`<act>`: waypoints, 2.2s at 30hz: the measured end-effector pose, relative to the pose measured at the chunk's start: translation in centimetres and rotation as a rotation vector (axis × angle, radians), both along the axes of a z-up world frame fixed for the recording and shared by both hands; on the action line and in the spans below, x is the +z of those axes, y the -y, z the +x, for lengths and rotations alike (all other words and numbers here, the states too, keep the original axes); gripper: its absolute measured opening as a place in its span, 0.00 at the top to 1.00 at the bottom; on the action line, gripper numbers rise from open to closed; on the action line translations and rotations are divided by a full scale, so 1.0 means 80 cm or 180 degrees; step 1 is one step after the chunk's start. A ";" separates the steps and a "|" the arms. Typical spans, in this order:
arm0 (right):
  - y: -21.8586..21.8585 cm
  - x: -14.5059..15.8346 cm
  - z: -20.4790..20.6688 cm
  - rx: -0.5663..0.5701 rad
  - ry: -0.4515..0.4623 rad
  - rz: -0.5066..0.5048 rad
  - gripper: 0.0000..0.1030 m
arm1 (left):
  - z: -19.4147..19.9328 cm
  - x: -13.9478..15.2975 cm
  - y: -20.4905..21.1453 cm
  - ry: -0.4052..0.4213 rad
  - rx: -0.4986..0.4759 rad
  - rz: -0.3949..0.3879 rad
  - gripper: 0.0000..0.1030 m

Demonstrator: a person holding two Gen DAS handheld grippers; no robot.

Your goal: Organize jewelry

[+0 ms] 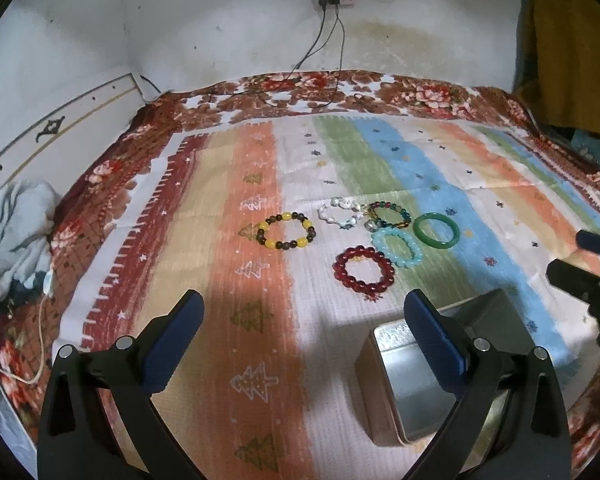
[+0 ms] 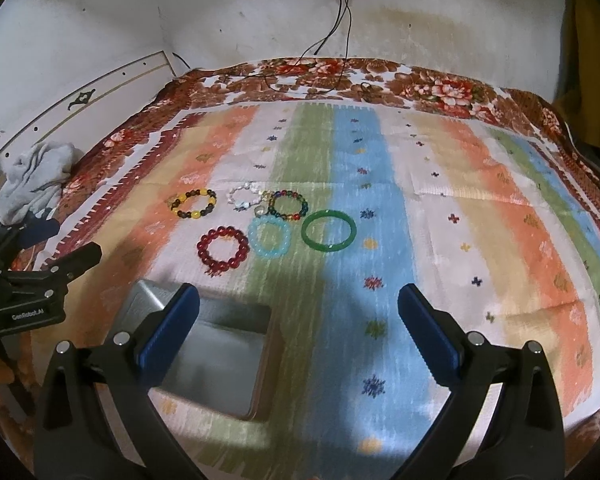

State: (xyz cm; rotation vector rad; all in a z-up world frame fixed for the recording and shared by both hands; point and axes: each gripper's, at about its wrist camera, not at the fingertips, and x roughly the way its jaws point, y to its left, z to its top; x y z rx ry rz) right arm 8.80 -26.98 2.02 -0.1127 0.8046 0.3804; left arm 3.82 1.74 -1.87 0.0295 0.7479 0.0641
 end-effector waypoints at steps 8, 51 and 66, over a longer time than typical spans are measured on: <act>-0.001 0.005 0.022 -0.0007 0.0011 -0.0042 0.05 | 0.024 0.002 -0.002 -0.0063 -0.0140 -0.0002 0.05; -0.017 -0.017 0.118 -0.0020 -0.0265 -0.0138 0.05 | 0.127 -0.014 -0.035 -0.0319 0.0025 -0.0057 0.05; -0.010 -0.039 0.176 -0.0171 -0.0507 -0.0240 0.05 | 0.162 -0.020 -0.042 -0.0314 0.0051 0.0143 0.05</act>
